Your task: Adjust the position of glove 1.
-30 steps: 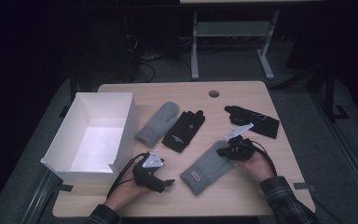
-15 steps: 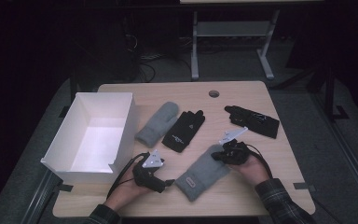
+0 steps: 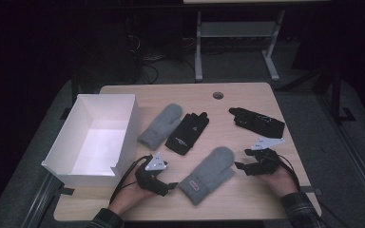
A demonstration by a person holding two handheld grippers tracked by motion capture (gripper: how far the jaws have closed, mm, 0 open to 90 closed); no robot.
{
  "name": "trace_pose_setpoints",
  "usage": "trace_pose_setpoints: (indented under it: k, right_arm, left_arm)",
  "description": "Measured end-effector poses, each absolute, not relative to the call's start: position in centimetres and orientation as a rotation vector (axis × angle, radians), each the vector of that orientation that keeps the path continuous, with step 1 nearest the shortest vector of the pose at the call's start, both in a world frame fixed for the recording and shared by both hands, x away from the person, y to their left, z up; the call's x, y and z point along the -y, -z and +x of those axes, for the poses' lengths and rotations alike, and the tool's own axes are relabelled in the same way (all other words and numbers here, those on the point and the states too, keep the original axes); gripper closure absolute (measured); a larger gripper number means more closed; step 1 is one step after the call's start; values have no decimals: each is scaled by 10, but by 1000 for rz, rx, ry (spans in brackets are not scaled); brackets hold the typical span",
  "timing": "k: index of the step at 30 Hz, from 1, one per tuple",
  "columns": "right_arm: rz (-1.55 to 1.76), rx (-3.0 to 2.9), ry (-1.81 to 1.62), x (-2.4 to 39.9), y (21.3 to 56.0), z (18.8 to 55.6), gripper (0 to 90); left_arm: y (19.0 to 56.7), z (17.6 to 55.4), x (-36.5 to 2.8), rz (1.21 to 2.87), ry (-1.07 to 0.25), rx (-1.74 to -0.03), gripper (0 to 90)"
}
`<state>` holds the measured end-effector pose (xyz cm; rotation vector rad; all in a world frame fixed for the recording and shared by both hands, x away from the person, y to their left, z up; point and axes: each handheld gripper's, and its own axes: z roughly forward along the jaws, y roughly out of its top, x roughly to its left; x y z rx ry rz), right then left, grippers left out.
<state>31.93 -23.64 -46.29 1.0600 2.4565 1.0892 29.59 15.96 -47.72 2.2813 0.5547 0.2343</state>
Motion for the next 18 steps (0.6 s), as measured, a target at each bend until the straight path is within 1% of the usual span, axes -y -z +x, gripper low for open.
trace_pose_setpoints:
  k: [1, 2, 3, 5, 10, 11, 12, 18]
  right_arm:
    - [1060, -2457, -1089, 236, 463, 319, 284]
    - [1083, -2441, -1083, 243, 466, 315, 259]
    - [1083, -2441, -1083, 243, 466, 315, 259]
    - [1114, -2417, -1043, 249, 472, 308, 230]
    - [1154, -2400, -1050, 262, 477, 303, 206]
    - [1154, -2400, -1050, 262, 477, 303, 206]
    - [1159, -2392, -1058, 263, 479, 303, 171]
    - [1147, -2376, -1038, 263, 482, 303, 126]
  left_arm:
    - [477, 296, -160, 2281, -234, -555, 127]
    - [477, 296, -160, 2281, -234, -556, 127]
    - [477, 296, -160, 2281, -234, -556, 127]
    - [477, 296, -160, 2281, -233, -560, 127]
    - [477, 296, -159, 2279, -232, -565, 127]
    - [477, 296, -159, 2279, -232, -565, 127]
    - [477, 296, -159, 2279, -232, -565, 127]
    - [477, 295, -159, 2270, -238, -587, 128]
